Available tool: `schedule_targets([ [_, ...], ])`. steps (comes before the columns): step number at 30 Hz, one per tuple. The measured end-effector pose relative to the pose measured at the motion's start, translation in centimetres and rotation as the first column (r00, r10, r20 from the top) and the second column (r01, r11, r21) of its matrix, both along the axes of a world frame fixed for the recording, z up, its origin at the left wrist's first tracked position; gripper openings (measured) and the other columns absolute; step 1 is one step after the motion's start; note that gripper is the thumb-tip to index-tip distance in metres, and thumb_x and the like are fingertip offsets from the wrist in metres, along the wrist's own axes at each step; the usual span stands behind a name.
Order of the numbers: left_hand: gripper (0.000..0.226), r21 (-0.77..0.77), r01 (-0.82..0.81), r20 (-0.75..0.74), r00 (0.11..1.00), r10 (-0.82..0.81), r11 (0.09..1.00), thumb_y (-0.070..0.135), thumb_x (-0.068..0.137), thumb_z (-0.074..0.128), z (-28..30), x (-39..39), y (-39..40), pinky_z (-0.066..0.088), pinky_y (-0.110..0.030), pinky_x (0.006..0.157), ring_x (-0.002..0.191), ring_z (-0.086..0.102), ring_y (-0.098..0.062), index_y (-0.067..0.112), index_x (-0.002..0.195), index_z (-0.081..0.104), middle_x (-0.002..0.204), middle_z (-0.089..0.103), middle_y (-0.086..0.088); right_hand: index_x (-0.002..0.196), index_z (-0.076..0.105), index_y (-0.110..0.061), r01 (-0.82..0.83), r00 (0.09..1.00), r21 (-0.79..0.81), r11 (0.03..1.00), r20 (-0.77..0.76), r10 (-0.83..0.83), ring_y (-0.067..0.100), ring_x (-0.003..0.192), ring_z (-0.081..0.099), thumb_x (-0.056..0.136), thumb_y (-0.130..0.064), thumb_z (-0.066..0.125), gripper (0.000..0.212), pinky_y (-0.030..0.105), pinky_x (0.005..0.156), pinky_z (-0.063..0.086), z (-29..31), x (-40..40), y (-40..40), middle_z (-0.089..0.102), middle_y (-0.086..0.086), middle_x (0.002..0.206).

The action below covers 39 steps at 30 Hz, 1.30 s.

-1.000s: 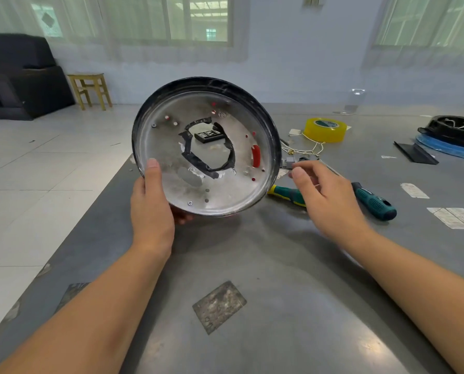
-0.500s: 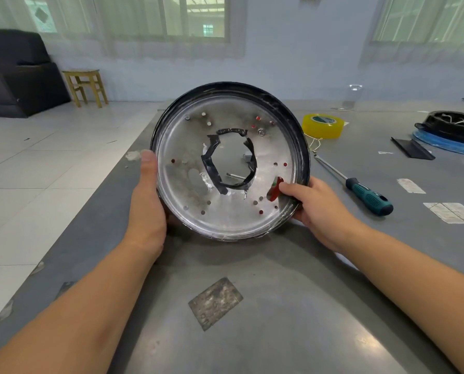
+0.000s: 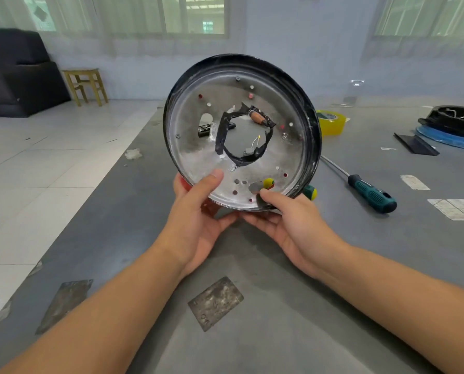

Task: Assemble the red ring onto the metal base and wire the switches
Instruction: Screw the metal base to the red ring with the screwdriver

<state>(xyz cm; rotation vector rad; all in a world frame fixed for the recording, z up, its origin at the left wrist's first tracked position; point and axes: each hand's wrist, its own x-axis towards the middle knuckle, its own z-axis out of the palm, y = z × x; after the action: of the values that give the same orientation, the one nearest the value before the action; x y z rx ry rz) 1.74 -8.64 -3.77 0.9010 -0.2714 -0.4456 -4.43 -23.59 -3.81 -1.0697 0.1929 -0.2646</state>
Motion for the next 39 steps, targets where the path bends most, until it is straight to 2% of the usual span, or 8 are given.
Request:
schedule_targets([
  [5,0.064,-0.016,-0.126,-0.021,0.992,0.126,0.992,0.011,0.088,0.064,-0.4,1.1,0.7,0.056,-0.070,0.094,0.128,0.062,-0.046,0.015,0.148,0.043,0.143,0.061,-0.024,0.124,0.063,-0.009,-0.095,0.972,-0.090,0.991,-0.223,0.073,0.037,0.081,0.076,0.101,-0.030,0.064,0.031,0.031,0.064,0.062,0.8,-0.1,0.0,0.074,0.021,0.113],
  [8,0.072,-0.009,-0.132,-0.036,0.991,0.132,0.991,0.015,0.081,0.062,-0.3,1.3,0.9,0.056,-0.069,0.094,0.129,0.061,-0.048,0.012,0.150,0.042,0.144,0.059,-0.026,0.111,0.066,0.001,-0.184,0.946,-0.142,0.973,-0.293,0.137,0.032,0.069,0.074,0.102,-0.030,0.061,0.032,0.026,0.055,0.059,1.2,-0.3,-0.1,0.073,0.026,0.094],
  [12,0.074,-0.005,-0.098,-0.038,0.994,0.098,0.995,0.019,0.082,0.062,-0.4,1.1,0.7,0.058,-0.065,0.093,0.131,0.061,-0.046,0.011,0.152,0.040,0.145,0.060,-0.025,0.102,0.067,0.009,-0.158,0.960,-0.120,0.980,-0.249,0.124,0.026,0.067,0.074,0.101,-0.017,0.058,0.028,0.024,0.055,0.059,1.0,-0.5,0.1,0.073,0.021,0.082],
  [20,0.075,0.012,-0.069,-0.015,0.997,0.069,0.998,0.025,0.085,0.065,-0.4,1.0,0.6,0.062,-0.053,0.082,0.128,0.065,-0.040,0.012,0.154,0.038,0.143,0.063,-0.021,0.086,0.070,0.002,-0.073,0.977,-0.107,0.992,-0.209,0.050,0.021,0.069,0.072,0.101,-0.008,0.053,0.025,0.024,0.063,0.059,0.7,-0.5,0.4,0.063,0.008,0.062],
  [26,0.081,0.002,-0.096,0.013,0.995,0.096,0.995,0.036,0.078,0.076,0.0,0.5,0.5,0.061,-0.056,0.083,0.123,0.069,-0.035,0.020,0.150,0.042,0.139,0.067,-0.014,0.090,0.070,0.002,-0.050,0.978,-0.119,0.992,-0.208,0.025,0.019,0.067,0.071,0.101,-0.008,0.052,0.023,0.023,0.062,0.059,0.8,-0.7,0.5,0.060,0.006,0.059],
  [29,0.069,0.005,-0.100,0.016,0.995,0.100,0.995,0.032,0.087,0.070,-0.1,0.5,0.4,0.061,-0.057,0.084,0.121,0.070,-0.034,0.020,0.149,0.043,0.138,0.068,-0.013,0.095,0.070,0.003,-0.044,0.976,-0.145,0.988,-0.219,0.011,0.019,0.067,0.070,0.101,-0.009,0.052,0.022,0.024,0.060,0.058,0.8,-0.6,0.6,0.059,0.006,0.059],
  [34,0.070,0.035,-0.074,-0.052,0.996,0.075,0.997,0.032,0.089,0.073,0.0,0.3,0.1,0.063,-0.049,0.090,0.127,0.066,-0.035,0.015,0.152,0.046,0.140,0.067,-0.016,0.099,0.069,0.002,0.029,0.974,-0.145,0.989,-0.219,-0.060,0.020,0.067,0.071,0.101,-0.008,0.054,0.019,0.026,0.061,0.059,0.7,-0.5,0.7,0.060,0.004,0.057],
  [39,0.064,0.025,-0.113,-0.030,0.993,0.114,0.993,0.038,0.085,0.076,0.2,-0.6,-0.5,0.063,-0.046,0.090,0.119,0.072,-0.028,0.025,0.143,0.053,0.131,0.074,-0.006,0.099,0.069,0.002,0.079,0.975,-0.099,0.992,-0.199,-0.098,0.020,0.064,0.070,0.099,-0.006,0.053,0.018,0.027,0.063,0.059,0.5,-0.2,0.4,0.061,0.004,0.056],
])
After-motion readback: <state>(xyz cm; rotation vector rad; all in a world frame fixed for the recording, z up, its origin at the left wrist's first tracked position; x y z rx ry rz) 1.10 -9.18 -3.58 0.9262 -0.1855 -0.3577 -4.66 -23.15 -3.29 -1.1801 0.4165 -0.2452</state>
